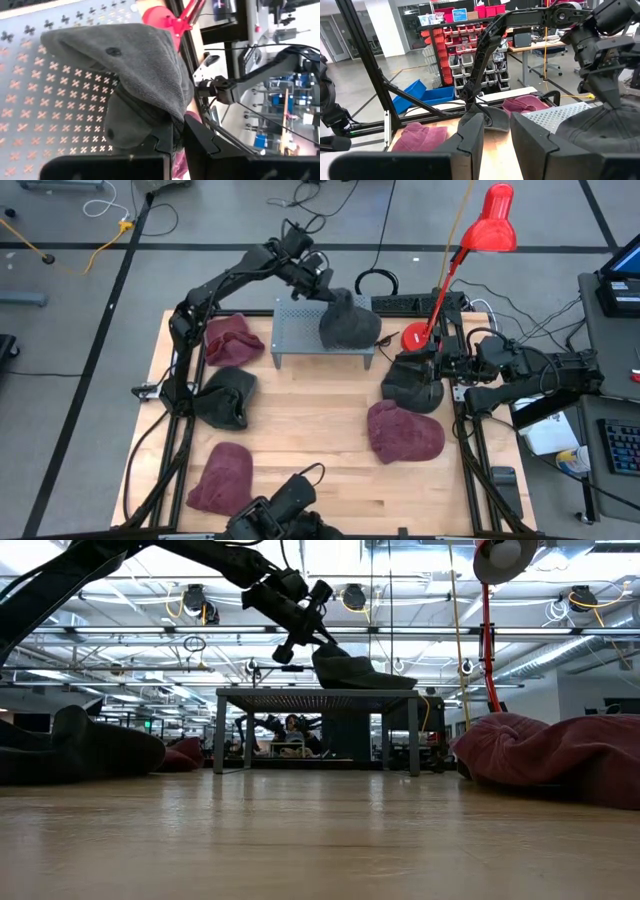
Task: Pick & Place hat
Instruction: Put the bottom right black cap on the shelf
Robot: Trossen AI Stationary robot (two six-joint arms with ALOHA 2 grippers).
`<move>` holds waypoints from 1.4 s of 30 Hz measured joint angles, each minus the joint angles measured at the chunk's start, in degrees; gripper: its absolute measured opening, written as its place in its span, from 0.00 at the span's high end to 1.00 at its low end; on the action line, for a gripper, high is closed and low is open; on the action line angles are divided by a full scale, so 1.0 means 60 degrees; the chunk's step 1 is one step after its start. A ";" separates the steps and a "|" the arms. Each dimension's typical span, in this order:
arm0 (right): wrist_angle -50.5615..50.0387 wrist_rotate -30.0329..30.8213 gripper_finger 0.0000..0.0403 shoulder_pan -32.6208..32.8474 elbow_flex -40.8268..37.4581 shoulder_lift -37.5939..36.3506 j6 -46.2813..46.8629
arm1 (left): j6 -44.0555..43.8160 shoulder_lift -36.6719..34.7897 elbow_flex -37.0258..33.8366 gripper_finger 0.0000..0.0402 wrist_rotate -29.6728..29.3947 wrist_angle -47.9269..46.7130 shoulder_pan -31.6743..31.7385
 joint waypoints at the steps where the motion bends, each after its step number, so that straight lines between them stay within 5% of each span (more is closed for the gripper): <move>1: 0.0000 0.0000 0.78 0.0000 0.0000 0.0000 0.0000 | -0.0045 0.0000 0.0000 0.95 -0.0008 -0.0069 0.0000; 7: -0.0001 0.0000 0.78 0.0000 0.0000 0.0000 0.0001 | -0.0087 0.0000 0.0000 0.92 -0.0406 -0.0714 -0.0025; 21: -0.0004 -0.0022 0.78 0.0000 0.0000 0.0000 0.0004 | -0.0034 -0.0018 0.0000 0.49 -0.0787 -0.1718 0.0437; 28: -0.0303 0.0517 0.78 -0.0021 0.0000 0.0191 0.0409 | 0.0867 -0.0611 -0.0011 0.47 -0.2207 -0.2852 0.0710; 42: -0.0867 0.1020 0.78 -0.1554 -0.0004 0.3229 -0.0677 | 0.2671 -0.2469 -0.0007 0.46 -0.2203 -0.2824 -0.0256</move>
